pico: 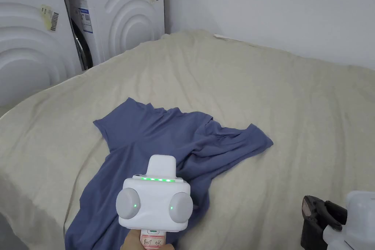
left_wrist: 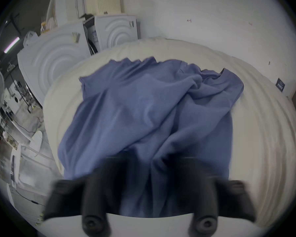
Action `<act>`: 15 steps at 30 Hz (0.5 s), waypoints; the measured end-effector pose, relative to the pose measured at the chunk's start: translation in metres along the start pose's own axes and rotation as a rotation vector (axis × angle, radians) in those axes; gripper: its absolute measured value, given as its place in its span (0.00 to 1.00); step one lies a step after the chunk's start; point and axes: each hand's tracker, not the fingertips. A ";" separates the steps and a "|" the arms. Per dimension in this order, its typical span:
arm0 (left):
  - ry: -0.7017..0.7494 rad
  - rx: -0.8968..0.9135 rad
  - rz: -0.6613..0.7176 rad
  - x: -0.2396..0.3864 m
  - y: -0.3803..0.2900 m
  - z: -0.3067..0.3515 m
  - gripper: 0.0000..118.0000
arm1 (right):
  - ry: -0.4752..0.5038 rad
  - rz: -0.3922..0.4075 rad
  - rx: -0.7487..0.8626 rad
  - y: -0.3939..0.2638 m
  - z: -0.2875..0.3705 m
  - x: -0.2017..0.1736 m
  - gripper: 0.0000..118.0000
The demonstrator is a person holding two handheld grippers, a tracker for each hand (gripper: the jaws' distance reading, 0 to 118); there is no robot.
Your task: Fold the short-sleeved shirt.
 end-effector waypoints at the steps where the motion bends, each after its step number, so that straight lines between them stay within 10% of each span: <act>1: 0.012 -0.002 -0.001 0.000 0.000 -0.002 0.06 | 0.003 -0.003 -0.001 0.000 0.001 0.000 0.00; 15: -0.062 0.134 -0.032 0.003 0.039 0.082 0.06 | -0.050 -0.059 0.059 0.011 0.039 0.036 0.00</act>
